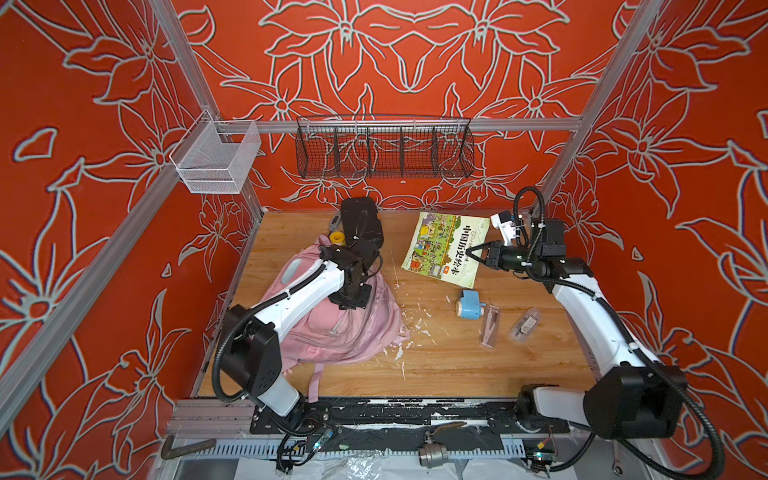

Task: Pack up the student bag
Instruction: 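Hold the book with the right gripper while the left gripper opens the backpack mouth, then lower the book into the backpack with the right gripper while the left holds it open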

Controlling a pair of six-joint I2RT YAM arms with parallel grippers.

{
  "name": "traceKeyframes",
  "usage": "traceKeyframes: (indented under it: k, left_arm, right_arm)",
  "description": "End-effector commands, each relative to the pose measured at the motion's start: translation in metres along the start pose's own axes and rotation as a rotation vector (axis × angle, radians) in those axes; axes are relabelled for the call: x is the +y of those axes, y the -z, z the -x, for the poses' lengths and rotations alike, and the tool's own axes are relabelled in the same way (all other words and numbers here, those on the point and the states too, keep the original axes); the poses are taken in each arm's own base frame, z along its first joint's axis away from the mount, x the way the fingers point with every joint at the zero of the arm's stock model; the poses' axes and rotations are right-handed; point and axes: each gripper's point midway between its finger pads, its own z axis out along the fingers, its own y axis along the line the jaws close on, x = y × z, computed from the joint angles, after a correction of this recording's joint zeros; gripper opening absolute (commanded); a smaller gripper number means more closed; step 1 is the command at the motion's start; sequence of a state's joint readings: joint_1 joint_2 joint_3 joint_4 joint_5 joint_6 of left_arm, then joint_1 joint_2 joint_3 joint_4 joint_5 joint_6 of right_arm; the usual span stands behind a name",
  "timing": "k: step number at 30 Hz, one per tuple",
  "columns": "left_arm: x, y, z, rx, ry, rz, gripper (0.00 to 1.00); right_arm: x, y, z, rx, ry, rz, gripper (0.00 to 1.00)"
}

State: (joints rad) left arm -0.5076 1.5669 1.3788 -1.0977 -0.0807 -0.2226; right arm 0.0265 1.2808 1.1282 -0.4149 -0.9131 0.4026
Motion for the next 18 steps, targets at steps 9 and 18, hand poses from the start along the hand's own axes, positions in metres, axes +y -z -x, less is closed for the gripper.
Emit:
traceKeyframes:
  k: [9, 18]
  left_arm:
    - [-0.028, 0.094, 0.064, -0.305, 0.028, -0.223, 0.0]
    - [-0.036, 0.123, 0.087, -0.455, 0.138, -0.467, 0.0]
  right_arm:
    - [0.026, -0.005, -0.028, 0.12, -0.185, 0.051, 0.0]
    - [0.036, 0.006, -0.044, 0.083, -0.319, 0.057, 0.0]
